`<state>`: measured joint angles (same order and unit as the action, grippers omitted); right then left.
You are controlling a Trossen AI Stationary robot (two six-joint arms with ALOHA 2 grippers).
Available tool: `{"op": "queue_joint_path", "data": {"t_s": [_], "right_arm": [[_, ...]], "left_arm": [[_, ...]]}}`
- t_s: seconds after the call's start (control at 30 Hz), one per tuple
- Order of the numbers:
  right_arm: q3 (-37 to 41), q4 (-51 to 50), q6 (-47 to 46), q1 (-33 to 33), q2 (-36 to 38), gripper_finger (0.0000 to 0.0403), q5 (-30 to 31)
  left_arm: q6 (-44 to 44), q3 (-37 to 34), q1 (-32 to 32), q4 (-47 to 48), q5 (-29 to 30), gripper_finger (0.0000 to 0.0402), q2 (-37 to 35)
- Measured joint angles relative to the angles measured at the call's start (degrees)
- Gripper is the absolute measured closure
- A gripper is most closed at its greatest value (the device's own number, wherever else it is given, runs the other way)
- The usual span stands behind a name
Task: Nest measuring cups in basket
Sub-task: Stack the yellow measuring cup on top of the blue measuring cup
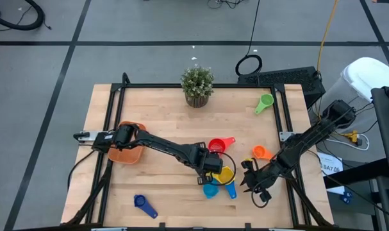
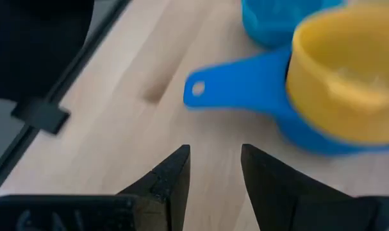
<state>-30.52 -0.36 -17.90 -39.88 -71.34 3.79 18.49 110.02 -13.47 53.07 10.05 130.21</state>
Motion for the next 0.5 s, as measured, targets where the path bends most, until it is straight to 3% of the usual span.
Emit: {"op": "queue_joint_path", "data": {"t_s": [0.13,0.37,0.5], "right_arm": [[-1.3,2.5,2.3,0.0,-0.3,0.0271,3.7],[-1.5,2.0,1.2,0.8,-0.3,0.0271,3.8],[-1.5,1.6,0.4,0.8,-0.3,0.0271,3.7]], "left_arm": [[-0.6,-0.1,0.0,-0.4,-0.1,0.0305,-0.1],[-1.6,-0.1,0.0,-0.7,0.0,0.0305,-0.1],[-2.4,-0.1,0.3,-1.2,3.5,0.0305,-0.1]]}}
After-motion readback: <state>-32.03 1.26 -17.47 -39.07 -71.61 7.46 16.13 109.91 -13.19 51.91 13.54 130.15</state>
